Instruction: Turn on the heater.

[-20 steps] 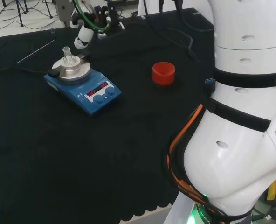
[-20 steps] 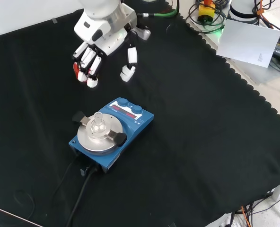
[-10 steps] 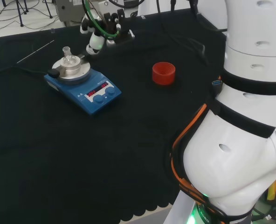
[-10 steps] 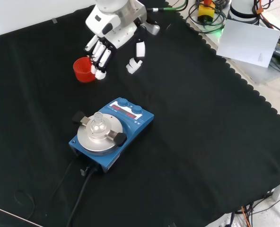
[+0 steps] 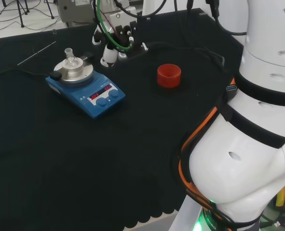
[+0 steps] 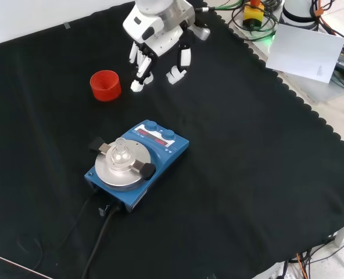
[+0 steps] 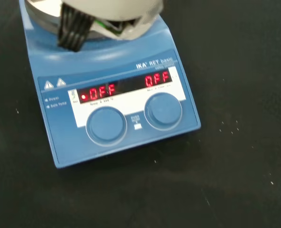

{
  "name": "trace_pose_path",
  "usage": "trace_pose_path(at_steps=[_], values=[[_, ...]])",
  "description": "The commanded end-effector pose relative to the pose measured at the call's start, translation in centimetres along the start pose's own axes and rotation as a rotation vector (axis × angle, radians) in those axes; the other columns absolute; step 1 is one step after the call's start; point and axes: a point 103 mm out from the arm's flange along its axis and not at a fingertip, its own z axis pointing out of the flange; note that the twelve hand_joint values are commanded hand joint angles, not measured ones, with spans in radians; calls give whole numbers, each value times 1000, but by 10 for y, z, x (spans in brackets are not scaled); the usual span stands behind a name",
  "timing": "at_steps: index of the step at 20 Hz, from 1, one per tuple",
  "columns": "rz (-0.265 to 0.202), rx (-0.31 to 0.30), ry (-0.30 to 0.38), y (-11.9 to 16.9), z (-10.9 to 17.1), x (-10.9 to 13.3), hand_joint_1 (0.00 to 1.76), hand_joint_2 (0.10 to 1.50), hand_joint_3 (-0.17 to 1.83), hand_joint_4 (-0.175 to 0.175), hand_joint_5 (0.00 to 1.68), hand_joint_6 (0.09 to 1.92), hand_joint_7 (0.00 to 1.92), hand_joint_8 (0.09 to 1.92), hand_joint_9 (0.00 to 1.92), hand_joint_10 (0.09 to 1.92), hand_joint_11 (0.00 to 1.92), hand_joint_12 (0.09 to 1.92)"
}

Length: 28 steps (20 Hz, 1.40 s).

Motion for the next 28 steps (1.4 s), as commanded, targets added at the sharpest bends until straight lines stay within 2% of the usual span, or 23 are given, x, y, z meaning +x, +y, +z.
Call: trace_pose_path(at_steps=[1, 6, 8, 11, 13, 15, 20, 24, 28], values=[[12, 13, -25, -14, 4, 2, 1103, 595, 801, -25, 477, 87, 1143, 648, 1326, 350, 1023, 1060], [10, 60, -55, -20, 13, 5, 1152, 619, 763, -49, 481, 87, 1245, 735, 1510, 314, 1383, 770], [7, 72, -62, -21, 14, 6, 1318, 590, 789, -63, 491, 87, 1265, 761, 1559, 351, 1505, 681], [-9, 116, -69, -22, 16, 6, 1404, 516, 906, -73, 507, 87, 1287, 809, 1607, 448, 1607, 577], [-22, 162, -77, -23, 18, 5, 1274, 569, 832, -71, 513, 87, 1335, 906, 1656, 565, 1680, 581], [-27, 192, -81, -24, 22, 4, 1213, 602, 781, -67, 515, 87, 1375, 1036, 1678, 785, 1747, 684], [-34, 225, -103, -27, 30, 1, 1206, 610, 802, -48, 472, 87, 1513, 1383, 1773, 1304, 1860, 1135], [-46, 255, -112, -27, 37, 5, 1344, 606, 921, -30, 453, 87, 1553, 1667, 1778, 1521, 1738, 1314], [-60, 295, -111, -24, 45, 10, 1433, 563, 1097, -18, 433, 87, 1577, 1775, 1781, 1610, 1657, 1426]])
